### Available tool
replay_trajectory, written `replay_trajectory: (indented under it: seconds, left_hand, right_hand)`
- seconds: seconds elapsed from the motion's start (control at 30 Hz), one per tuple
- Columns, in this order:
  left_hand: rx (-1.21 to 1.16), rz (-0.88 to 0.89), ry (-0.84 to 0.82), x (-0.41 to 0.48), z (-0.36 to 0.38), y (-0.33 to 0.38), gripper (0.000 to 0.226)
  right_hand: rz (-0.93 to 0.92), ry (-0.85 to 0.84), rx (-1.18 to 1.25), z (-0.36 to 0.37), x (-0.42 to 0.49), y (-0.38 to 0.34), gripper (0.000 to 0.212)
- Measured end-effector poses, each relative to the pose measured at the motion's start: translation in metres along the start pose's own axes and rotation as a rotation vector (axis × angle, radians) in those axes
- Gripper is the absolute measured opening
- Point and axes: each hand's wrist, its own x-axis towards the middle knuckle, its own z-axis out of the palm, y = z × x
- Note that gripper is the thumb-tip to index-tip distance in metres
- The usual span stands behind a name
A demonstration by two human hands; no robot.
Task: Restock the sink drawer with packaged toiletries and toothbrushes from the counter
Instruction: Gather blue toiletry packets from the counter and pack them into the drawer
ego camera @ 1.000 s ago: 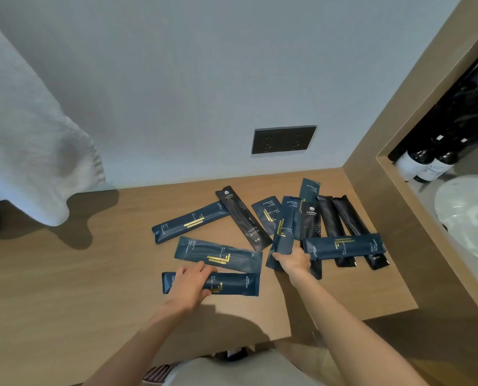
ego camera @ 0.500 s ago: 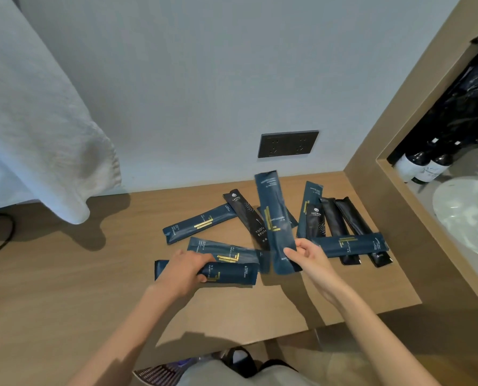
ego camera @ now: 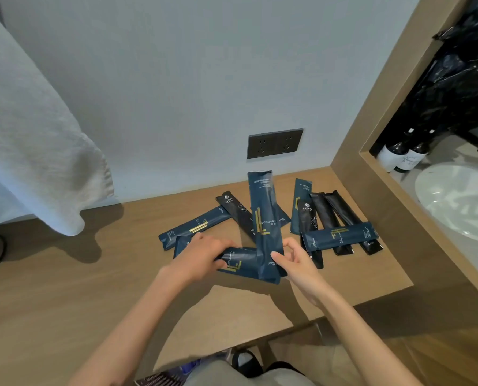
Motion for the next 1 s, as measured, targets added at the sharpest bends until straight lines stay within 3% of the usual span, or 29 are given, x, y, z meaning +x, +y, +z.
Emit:
replay_trajectory:
  seconds: [0.13, 0.2, 0.3, 0.4, 0.5, 0.63, 0.83, 0.9, 1.0]
  left_hand:
    - [0.085, 0.029, 0.034, 0.002, -0.010, 0.003, 0.038]
    - [0.143, 0.069, 0.082, 0.003, -0.011, 0.006, 0.039]
    - [0.210, 0.164, 0.294, 0.010, -0.005, 0.004, 0.056]
    - [0.040, 0.120, 0.501, 0.013, 0.000, 0.008, 0.073]
    - [-0.253, -0.072, 0.624, 0.011, 0.012, 0.008, 0.056]
    - [-0.319, -0.254, 0.391, 0.014, 0.050, -0.016, 0.051]
    - [-0.073, -0.295, -0.012, 0.042, 0.096, -0.041, 0.084]
    - [0.004, -0.268, -0.071, 0.050, 0.103, -0.045, 0.085]
    - [0.028, -0.211, -0.019, 0.057, 0.104, -0.047, 0.078]
  right_hand:
    - [0.005, -0.039, -0.094, -0.005, -0.002, 0.003, 0.024]
    - [-0.010, -0.039, -0.054, -0.005, -0.004, 0.000, 0.019]
    - [-0.037, 0.018, 0.030, -0.007, -0.005, -0.002, 0.019]
    - [-0.061, 0.129, 0.095, -0.015, -0.007, 0.002, 0.020]
    - [-0.058, 0.247, 0.123, -0.029, -0.011, 0.006, 0.016]
    - [-0.068, 0.377, 0.120, -0.047, -0.017, 0.010, 0.016]
    - [-0.069, 0.464, 0.103, -0.061, -0.023, 0.013, 0.016]
    - [-0.058, 0.483, 0.111, -0.064, -0.025, 0.014, 0.015]
    - [-0.027, 0.510, 0.129, -0.067, -0.026, 0.016, 0.014]
